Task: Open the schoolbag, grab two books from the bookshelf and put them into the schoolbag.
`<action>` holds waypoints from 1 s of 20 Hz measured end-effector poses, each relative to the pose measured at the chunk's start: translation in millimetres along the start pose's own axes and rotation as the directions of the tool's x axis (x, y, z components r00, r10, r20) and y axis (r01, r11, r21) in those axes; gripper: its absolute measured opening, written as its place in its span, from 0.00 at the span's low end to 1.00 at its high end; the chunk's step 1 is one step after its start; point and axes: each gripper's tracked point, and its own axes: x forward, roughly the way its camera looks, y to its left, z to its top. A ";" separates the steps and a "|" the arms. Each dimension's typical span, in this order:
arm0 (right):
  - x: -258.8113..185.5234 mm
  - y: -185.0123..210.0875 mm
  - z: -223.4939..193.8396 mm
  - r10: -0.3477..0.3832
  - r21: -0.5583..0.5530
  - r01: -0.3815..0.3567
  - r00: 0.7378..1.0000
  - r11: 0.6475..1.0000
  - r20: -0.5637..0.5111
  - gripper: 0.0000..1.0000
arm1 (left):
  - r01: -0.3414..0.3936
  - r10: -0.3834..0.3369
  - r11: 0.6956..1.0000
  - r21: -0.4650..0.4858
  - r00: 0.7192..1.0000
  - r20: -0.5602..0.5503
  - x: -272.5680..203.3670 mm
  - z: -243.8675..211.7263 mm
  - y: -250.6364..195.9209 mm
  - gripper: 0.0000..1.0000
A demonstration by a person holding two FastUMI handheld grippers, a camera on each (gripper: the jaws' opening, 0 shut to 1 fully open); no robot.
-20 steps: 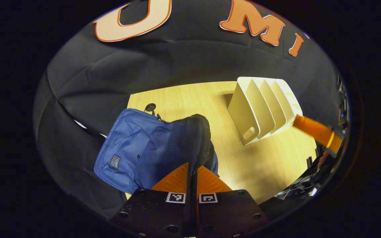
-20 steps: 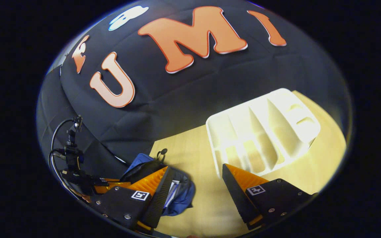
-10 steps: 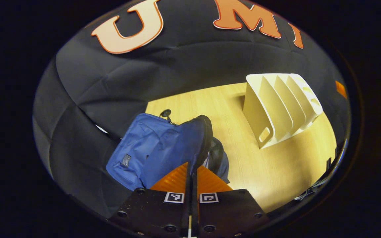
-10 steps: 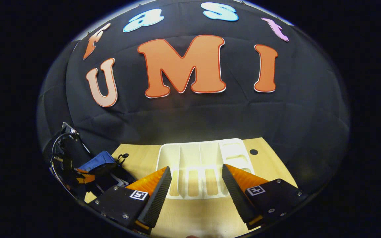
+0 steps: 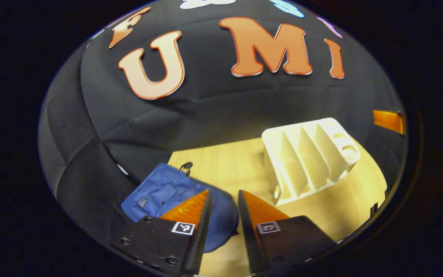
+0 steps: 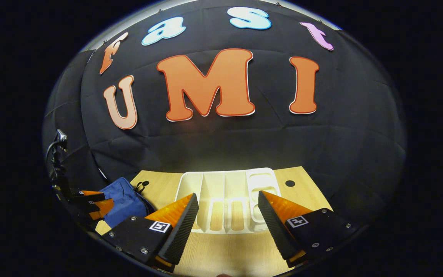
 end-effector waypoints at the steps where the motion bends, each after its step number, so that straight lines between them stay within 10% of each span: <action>1: -4.4 -2.4 2.8 -0.002 -0.004 0.002 1.000 1.000 0.017 0.94 | 0.019 -0.019 1.000 -0.008 0.999 0.049 -4.3 11.7 -13.2 0.66; 2: -8.2 -4.7 6.8 0.002 -0.008 -0.001 0.999 1.000 0.041 0.94 | 0.037 -0.036 0.999 -0.013 0.996 0.080 -7.3 19.3 -25.8 0.58; 8: -31.9 -19.3 17.2 -0.008 -0.001 0.008 0.991 1.000 0.131 0.94 | 0.121 -0.099 0.991 -0.050 0.946 0.309 -46.9 77.6 -76.7 0.95; 13: -45.3 -17.2 24.8 -0.003 -0.005 0.004 0.981 1.000 0.196 0.94 | 0.150 -0.069 0.983 -0.106 0.837 0.543 -85.3 126.1 -83.9 0.92; 20: -56.9 -11.8 36.3 -0.023 -0.079 0.054 0.939 0.995 0.344 0.94 | 0.183 -0.036 0.962 -0.205 0.825 0.565 -102.7 112.5 -88.5 0.91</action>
